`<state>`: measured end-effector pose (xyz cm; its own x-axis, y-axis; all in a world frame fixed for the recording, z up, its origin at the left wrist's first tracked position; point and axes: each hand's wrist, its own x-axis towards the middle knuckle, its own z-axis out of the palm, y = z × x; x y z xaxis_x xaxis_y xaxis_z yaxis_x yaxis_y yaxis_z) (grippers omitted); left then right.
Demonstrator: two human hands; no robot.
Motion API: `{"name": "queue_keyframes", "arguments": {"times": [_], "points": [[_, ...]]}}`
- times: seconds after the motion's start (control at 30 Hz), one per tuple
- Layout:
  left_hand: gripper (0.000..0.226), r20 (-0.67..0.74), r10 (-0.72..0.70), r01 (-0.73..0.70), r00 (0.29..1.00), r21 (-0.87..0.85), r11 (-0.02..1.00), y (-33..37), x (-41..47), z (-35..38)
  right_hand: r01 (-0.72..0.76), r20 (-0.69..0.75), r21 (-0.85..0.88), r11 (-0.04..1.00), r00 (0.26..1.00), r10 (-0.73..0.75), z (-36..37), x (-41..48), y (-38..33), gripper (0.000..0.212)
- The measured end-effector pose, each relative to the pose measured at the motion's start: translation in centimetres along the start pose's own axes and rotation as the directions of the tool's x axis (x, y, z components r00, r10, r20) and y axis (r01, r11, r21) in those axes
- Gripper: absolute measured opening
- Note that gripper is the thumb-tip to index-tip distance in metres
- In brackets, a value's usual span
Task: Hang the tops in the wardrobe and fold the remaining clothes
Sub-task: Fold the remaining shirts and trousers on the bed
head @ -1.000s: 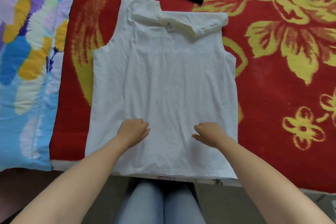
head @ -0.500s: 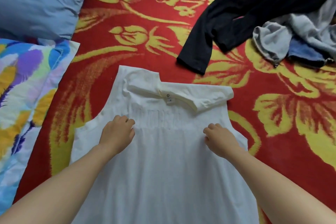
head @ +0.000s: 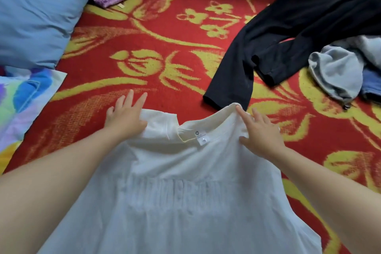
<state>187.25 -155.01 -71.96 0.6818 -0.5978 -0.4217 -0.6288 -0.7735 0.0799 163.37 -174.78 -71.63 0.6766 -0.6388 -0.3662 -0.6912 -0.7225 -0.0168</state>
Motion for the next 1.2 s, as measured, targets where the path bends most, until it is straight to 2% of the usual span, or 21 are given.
{"name": "queue_keyframes", "arguments": {"times": [0.07,0.13,0.2,0.27,0.37,0.53,0.67,0.73,0.77,0.87,0.93,1.0,1.03,1.1,1.13,1.2], "points": [[0.07,0.065,-0.019,0.023,0.998,-0.068,0.997,-0.5,1.5,0.0,0.004,-0.014,0.107,0.994,1.0,-0.003,1.1,1.3,-0.2,0.088],[0.041,0.016,-0.006,0.008,1.0,-0.131,0.991,-0.8,2.4,0.3,-0.027,-0.05,0.188,0.982,0.998,0.037,1.2,2.4,0.0,0.091],[0.014,0.008,-0.01,0.011,1.0,-0.158,0.987,-1.0,2.8,0.3,-0.065,-0.026,0.159,0.985,0.997,0.07,0.8,3.4,0.3,0.095],[0.014,0.053,0.0,0.01,0.999,-0.195,0.981,-1.4,3.5,0.2,-0.097,0.027,0.145,0.985,0.995,0.094,0.5,3.9,0.5,0.093],[0.02,0.09,0.064,-0.026,0.994,-0.371,0.928,-2.4,4.7,-1.3,-0.115,0.023,0.206,0.972,0.993,0.113,0.4,4.2,0.4,0.086],[0.013,0.102,0.077,0.014,0.992,-0.689,0.725,-3.5,4.5,-2.8,-0.132,-0.001,0.237,0.962,0.991,0.137,0.7,4.6,0.3,0.068],[0.021,0.044,0.062,-0.004,0.997,-0.779,0.627,-4.4,2.9,-3.2,-0.255,0.034,0.234,0.938,0.967,0.254,0.5,3.8,0.0,0.065],[0.023,-0.032,0.077,-0.074,0.997,-0.763,0.642,-4.4,1.8,-3.8,-0.285,-0.002,0.202,0.937,0.957,0.291,0.1,3.0,0.1,0.048],[0.023,-0.067,0.101,-0.117,0.993,-0.747,0.655,-4.3,1.2,-4.1,-0.265,-0.042,0.191,0.945,0.96,0.277,-0.2,2.5,0.3,0.037],[0.026,-0.116,0.188,-0.216,0.975,-0.675,0.705,-5.1,-1.0,-5.4,-0.126,-0.13,0.247,0.961,0.978,0.162,-1.2,-0.2,1.3,0.036],[0.027,-0.126,0.229,-0.254,0.965,-0.653,0.713,-6.2,-2.6,-6.2,-0.068,-0.151,0.32,0.945,0.981,0.122,-1.8,-2.3,2.8,0.025],[0.022,-0.142,0.263,-0.293,0.954,-0.613,0.734,-7.2,-4.7,-6.5,0.072,-0.203,0.438,0.896,0.979,0.02,-2.2,-5.2,4.3,0.015],[0.017,-0.149,0.297,-0.327,0.943,-0.582,0.744,-7.7,-6.1,-6.4,0.186,-0.269,0.429,0.884,0.961,-0.071,-2.1,-6.9,4.9,0.014],[0.017,-0.159,0.399,-0.418,0.903,-0.535,0.734,-8.3,-9.1,-5.8,0.383,-0.389,0.235,0.893,0.879,-0.275,-1.4,-10.0,5.8,0.021],[0.016,-0.154,0.462,-0.473,0.873,-0.498,0.727,-8.7,-10.6,-5.2,0.452,-0.395,0.142,0.88,0.842,-0.368,-1.0,-11.6,5.8,0.019],[0.012,-0.138,0.597,-0.607,0.79,-0.312,0.731,-9.9,-13.1,-3.1,0.571,-0.342,-0.059,0.819,0.759,-0.554,0.4,-14.9,6.0,0.016]]}}
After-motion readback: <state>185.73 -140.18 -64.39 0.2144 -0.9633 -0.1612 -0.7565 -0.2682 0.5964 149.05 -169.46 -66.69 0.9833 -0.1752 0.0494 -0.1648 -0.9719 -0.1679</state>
